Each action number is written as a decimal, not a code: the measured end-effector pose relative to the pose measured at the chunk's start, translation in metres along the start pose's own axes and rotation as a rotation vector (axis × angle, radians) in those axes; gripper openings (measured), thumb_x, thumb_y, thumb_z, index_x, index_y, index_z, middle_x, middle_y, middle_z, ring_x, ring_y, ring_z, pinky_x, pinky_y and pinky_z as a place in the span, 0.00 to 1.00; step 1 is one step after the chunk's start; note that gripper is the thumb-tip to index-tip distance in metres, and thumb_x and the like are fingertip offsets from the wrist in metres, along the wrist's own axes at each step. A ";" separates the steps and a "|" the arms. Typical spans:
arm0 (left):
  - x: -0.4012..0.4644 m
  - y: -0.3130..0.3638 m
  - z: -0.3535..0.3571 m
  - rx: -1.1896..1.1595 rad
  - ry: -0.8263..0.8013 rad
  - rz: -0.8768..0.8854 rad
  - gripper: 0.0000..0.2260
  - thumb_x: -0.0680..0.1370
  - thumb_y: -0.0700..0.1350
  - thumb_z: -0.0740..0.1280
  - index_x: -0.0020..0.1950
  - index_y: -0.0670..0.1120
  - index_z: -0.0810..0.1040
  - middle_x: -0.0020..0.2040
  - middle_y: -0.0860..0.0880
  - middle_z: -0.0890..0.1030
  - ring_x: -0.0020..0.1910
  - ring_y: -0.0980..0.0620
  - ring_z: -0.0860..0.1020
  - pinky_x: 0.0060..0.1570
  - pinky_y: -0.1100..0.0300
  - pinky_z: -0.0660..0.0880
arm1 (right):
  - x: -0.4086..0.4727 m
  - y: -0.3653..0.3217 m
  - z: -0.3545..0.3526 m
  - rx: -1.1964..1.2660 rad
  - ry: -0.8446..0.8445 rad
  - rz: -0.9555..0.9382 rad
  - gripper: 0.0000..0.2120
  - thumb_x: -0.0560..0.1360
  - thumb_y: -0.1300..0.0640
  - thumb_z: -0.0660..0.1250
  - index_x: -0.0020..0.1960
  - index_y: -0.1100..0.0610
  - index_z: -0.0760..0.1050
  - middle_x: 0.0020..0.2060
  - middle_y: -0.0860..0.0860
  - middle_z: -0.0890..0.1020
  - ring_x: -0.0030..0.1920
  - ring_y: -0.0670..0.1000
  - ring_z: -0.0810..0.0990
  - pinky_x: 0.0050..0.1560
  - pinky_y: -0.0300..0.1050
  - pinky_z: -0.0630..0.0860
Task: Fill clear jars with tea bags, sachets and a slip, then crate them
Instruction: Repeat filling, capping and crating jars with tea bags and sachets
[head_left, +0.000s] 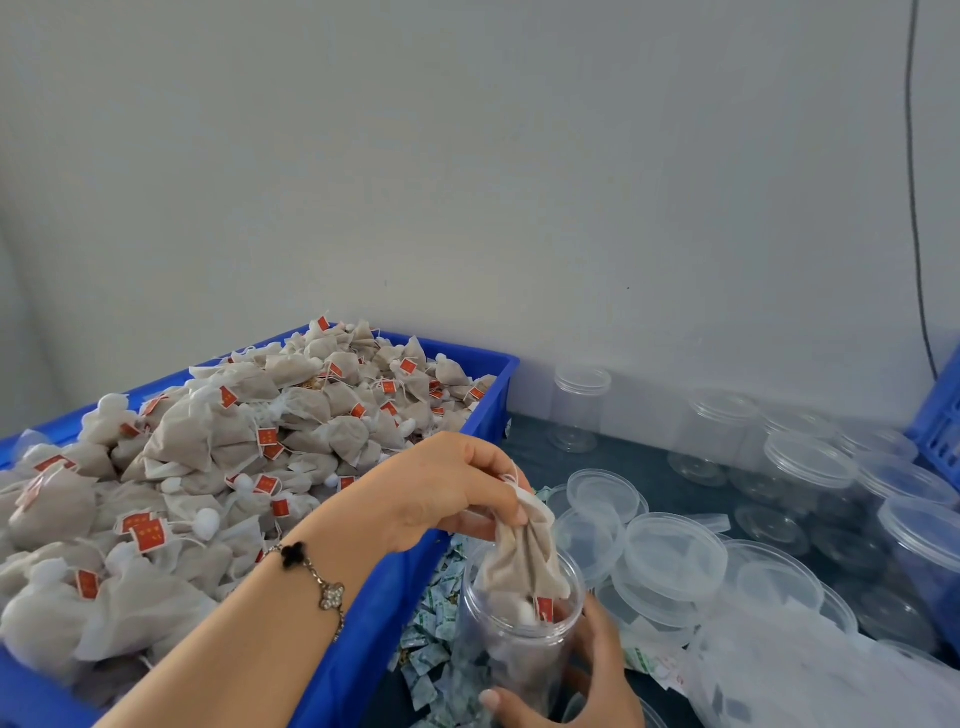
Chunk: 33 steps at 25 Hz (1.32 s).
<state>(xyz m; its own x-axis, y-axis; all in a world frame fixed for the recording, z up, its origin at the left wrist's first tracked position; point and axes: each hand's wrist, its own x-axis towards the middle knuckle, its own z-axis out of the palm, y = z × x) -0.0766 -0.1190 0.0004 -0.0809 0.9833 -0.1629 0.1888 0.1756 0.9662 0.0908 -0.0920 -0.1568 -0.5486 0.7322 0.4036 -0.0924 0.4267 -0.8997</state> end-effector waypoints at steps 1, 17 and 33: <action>0.000 0.000 -0.001 -0.007 0.012 0.010 0.11 0.70 0.28 0.70 0.35 0.44 0.81 0.37 0.48 0.83 0.38 0.54 0.83 0.37 0.65 0.78 | -0.001 -0.001 0.001 0.010 0.005 0.012 0.43 0.56 0.59 0.84 0.65 0.45 0.67 0.59 0.29 0.75 0.59 0.32 0.74 0.52 0.22 0.68; 0.008 0.000 -0.013 0.038 0.329 0.349 0.09 0.69 0.34 0.75 0.43 0.47 0.82 0.40 0.48 0.84 0.38 0.54 0.83 0.38 0.65 0.79 | 0.045 -0.014 0.007 -0.011 0.222 0.104 0.47 0.55 0.51 0.83 0.66 0.36 0.62 0.58 0.36 0.76 0.57 0.37 0.74 0.48 0.31 0.73; 0.019 -0.010 -0.018 0.073 0.501 0.426 0.08 0.74 0.43 0.73 0.51 0.53 0.79 0.41 0.58 0.84 0.38 0.61 0.83 0.42 0.72 0.76 | 0.058 -0.025 0.006 -0.006 0.217 0.163 0.43 0.47 0.38 0.78 0.55 0.23 0.59 0.52 0.27 0.68 0.50 0.23 0.69 0.39 0.19 0.69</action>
<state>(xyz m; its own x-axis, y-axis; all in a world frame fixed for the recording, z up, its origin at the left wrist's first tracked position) -0.0972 -0.1027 -0.0091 -0.4270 0.8294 0.3602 0.3696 -0.2035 0.9066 0.0559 -0.0633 -0.1122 -0.3651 0.8877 0.2806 -0.0121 0.2969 -0.9548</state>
